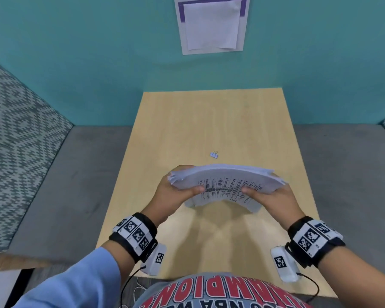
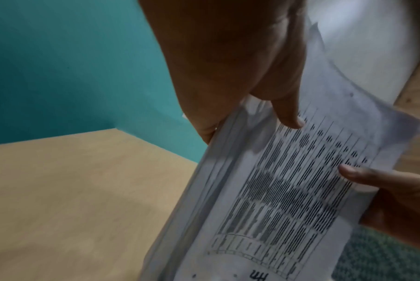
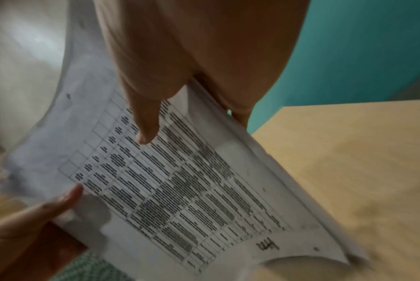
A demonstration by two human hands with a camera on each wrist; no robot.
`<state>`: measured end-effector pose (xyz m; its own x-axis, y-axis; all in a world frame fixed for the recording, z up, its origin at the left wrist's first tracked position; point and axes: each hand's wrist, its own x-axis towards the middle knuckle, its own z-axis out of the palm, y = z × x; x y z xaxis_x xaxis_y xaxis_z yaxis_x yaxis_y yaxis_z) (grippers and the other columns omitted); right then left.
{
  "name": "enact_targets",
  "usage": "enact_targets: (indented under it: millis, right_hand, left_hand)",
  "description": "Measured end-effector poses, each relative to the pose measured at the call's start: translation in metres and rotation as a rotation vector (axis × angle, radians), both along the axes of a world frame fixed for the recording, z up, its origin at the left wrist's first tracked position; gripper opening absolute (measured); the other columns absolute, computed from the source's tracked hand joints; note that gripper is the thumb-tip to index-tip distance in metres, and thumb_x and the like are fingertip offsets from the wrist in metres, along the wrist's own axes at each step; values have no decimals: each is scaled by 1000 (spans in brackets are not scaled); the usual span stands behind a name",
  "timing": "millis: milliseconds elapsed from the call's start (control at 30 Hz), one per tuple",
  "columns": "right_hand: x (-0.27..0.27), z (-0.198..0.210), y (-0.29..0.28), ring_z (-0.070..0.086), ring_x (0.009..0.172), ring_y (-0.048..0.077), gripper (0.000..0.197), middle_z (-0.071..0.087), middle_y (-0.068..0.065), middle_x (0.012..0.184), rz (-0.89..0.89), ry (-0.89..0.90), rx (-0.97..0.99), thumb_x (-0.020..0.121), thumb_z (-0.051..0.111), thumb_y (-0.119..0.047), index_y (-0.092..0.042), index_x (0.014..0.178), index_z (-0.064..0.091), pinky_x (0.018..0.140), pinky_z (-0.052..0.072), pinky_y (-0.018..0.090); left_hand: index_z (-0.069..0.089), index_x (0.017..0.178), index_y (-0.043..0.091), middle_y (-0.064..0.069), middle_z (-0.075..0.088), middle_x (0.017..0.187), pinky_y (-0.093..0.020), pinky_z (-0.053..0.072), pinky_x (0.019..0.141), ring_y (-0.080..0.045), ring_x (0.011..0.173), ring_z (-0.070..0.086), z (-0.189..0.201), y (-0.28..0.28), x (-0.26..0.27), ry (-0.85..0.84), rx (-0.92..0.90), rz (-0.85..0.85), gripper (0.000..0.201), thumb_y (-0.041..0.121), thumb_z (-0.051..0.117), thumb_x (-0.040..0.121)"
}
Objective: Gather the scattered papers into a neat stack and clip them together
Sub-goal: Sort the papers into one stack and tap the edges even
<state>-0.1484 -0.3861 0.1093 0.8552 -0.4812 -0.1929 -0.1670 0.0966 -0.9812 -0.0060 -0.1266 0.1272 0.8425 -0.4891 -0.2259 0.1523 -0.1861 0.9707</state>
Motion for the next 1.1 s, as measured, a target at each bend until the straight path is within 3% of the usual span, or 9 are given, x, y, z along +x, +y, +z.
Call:
enact_targets:
  millis: [133,300,433,600,733,800,900,1000,1100]
  right_hand:
    - [4,-7,1,80,92,17,24,84,4,98,-23,61,13,83,85,-7,-7,106,79,81,64,25]
    - [8,6,0,77,80,-2,19,82,-16,85,-34,-23,-9,84,84,-5,-17,98,78,70,56,10]
    - [4,-9,2,79,89,9,29,83,-1,97,25,18,-6,80,87,-3,-11,106,77,76,58,15]
    - [8,-21,-5,79,97,17,28,83,0,101,20,66,29,82,87,-11,-13,108,78,86,60,26]
    - [11,-16,-4,78,97,18,23,83,-3,97,68,36,-6,84,83,-4,-21,99,79,79,57,22]
    - [12,-16,-4,76,92,19,21,82,5,97,83,66,-76,85,83,-5,-23,94,80,80,59,40]
    - [14,-18,-3,73,93,28,12,79,10,98,118,79,-158,86,82,-14,-22,95,78,88,56,54]
    - [11,-27,-12,68,101,17,29,76,-7,105,92,80,-279,81,88,-28,-32,105,72,92,53,38]
    - [-2,-41,-31,51,127,8,91,55,-15,137,-60,326,-290,64,96,-47,-25,140,53,106,42,32]
  left_hand:
    - [81,111,10,-1,84,109,-26,57,85,-7,95,75,-2,-1,3,-50,78,-51,24,4,85,89]
    - [81,115,20,0,85,113,-31,64,93,-16,107,80,8,-1,4,-40,4,76,28,12,87,89]
    - [82,111,16,-4,85,108,-31,57,88,-12,99,78,-1,6,6,-18,159,-102,25,14,89,87]
    - [69,131,29,9,77,126,-23,54,103,-6,121,70,43,17,19,-312,186,-61,65,25,99,74]
    - [55,147,35,15,71,133,-38,54,99,-13,121,67,101,-26,3,-952,620,-486,77,64,82,81]
    - [54,147,33,9,72,126,-39,55,88,-22,114,70,106,-60,-7,-984,939,-684,65,58,72,89]
    - [66,105,28,2,64,92,-34,41,67,-32,97,71,101,-89,-10,-982,1154,-735,10,34,60,100]
    - [73,102,28,-3,70,93,-32,35,67,-34,96,70,103,-83,3,-944,1185,-707,15,33,59,103]
    - [78,88,26,6,71,75,-32,39,64,-22,86,73,112,-55,27,-799,923,-551,14,34,72,98]
